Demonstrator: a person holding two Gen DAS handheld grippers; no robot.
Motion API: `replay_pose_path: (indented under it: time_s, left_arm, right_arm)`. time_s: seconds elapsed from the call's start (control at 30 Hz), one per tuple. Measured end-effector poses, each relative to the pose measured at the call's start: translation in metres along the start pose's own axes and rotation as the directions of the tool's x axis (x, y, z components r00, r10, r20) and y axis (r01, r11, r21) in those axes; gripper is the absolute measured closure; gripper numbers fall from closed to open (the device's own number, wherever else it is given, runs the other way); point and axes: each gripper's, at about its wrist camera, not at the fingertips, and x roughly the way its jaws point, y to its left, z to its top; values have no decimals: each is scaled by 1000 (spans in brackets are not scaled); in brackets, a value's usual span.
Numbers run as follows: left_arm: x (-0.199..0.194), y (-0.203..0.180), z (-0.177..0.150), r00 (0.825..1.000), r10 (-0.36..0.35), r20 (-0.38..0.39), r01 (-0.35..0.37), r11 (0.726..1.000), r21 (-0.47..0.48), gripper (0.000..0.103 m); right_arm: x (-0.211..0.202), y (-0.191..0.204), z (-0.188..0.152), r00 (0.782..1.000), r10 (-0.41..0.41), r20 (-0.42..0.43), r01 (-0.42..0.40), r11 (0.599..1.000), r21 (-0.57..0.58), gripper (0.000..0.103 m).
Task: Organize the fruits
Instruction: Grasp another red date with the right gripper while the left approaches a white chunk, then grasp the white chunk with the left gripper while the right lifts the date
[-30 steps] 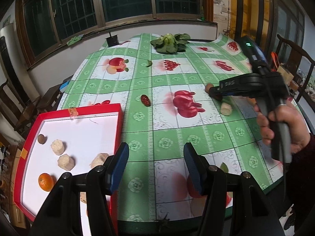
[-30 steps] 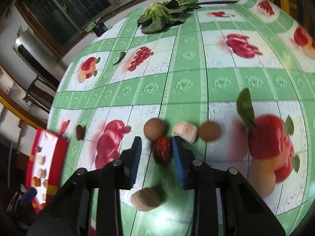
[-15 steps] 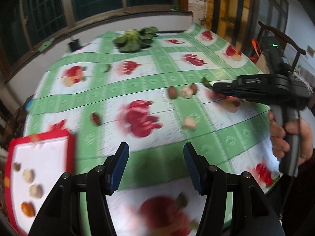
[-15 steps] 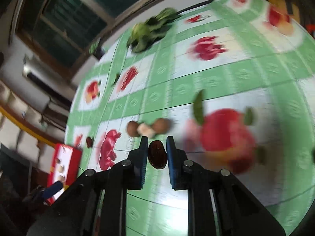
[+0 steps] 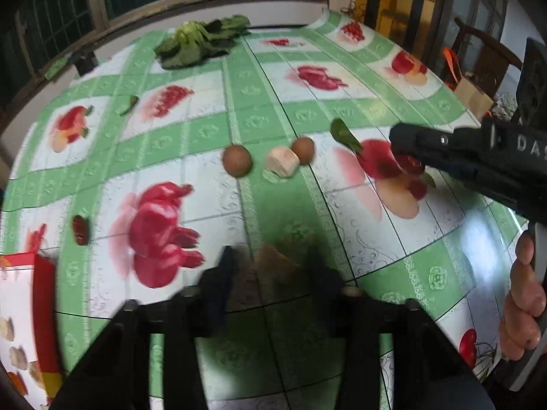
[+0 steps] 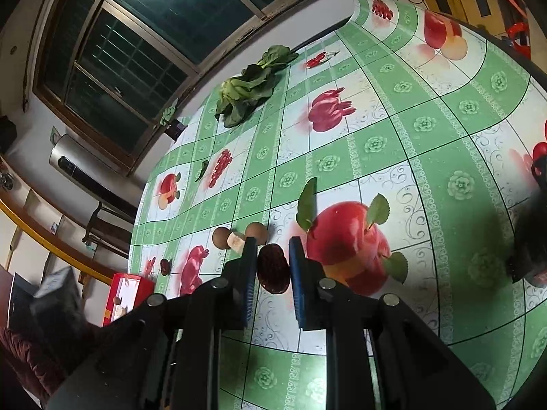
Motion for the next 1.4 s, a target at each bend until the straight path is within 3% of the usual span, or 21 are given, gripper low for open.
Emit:
replay_pose_path:
  time_s: [0.1, 0.2, 0.4, 0.63, 0.8, 1.0, 1.1, 1.23, 1.4]
  left_arm:
    - [0, 1, 0, 999, -17, 28, 17, 1000, 7, 78]
    - [-1, 3, -2, 999, -28, 37, 28, 1000, -2, 78]
    - [-21, 1, -8, 996, 11, 92, -13, 1000, 17, 78]
    - [-87, 6, -14, 965, 54, 257, -59, 998, 13, 78]
    - [-114, 26, -25, 950, 95, 296, -90, 995, -31, 78]
    - [-143, 66, -45, 924, 192, 331, -161, 980, -117, 78]
    - [-154, 92, -57, 911, 255, 324, -208, 963, -172, 78]
    - [-168, 132, -75, 882, 363, 300, -289, 921, -263, 78]
    - [-179, 184, -99, 842, 488, 229, -387, 843, -374, 78]
  right_arm:
    - [0, -2, 0, 1000, -3, 1, 3, 1000, 1, 83]
    - [0, -2, 0, 1000, -3, 7, 3, 1000, -4, 83]
    - [-3, 6, -2, 998, -34, 54, 37, 998, -55, 83]
    - [-9, 26, -9, 989, -76, 126, 94, 985, -145, 83]
    - [-10, 46, -22, 990, -32, 141, 58, 981, -186, 83]
    - [2, 88, -46, 991, 84, 102, -58, 970, -237, 83]
    - [15, 119, -61, 989, 139, 60, -116, 951, -286, 83]
    - [40, 169, -86, 978, 205, -38, -205, 912, -356, 82]
    - [72, 223, -117, 957, 248, -151, -289, 860, -420, 82]
